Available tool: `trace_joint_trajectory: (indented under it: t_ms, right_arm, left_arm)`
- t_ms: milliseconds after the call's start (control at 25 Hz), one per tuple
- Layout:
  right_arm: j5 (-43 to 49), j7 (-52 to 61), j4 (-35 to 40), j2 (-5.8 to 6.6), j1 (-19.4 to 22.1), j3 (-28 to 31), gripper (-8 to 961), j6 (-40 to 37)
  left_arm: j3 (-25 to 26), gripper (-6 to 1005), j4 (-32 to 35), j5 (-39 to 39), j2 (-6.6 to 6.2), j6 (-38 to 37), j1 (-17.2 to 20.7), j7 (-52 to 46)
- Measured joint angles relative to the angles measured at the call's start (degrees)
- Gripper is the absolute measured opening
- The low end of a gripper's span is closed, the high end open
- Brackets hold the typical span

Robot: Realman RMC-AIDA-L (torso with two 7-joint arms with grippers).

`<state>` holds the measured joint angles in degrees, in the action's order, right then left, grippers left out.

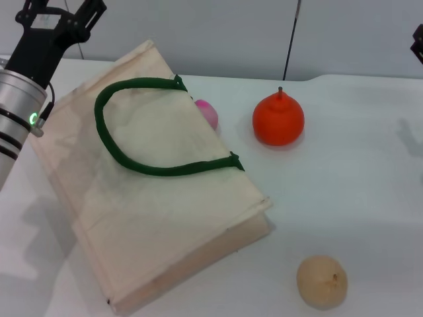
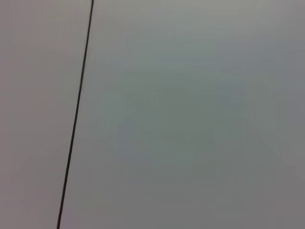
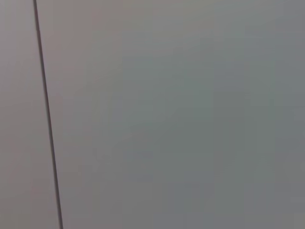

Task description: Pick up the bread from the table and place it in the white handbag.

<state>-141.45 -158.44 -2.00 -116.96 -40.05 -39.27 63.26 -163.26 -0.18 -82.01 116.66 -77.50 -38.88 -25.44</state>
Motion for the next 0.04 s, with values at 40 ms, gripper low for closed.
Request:
trace_joint_trajectory:
  t_ms: [40]
  right_arm:
    - [0.1, 0.0, 0.0, 0.01, 0.0, 0.0, 875, 0.0]
  left_arm:
    - [0.0, 877, 0.0, -0.1, 0.0, 0.0, -0.1, -0.3]
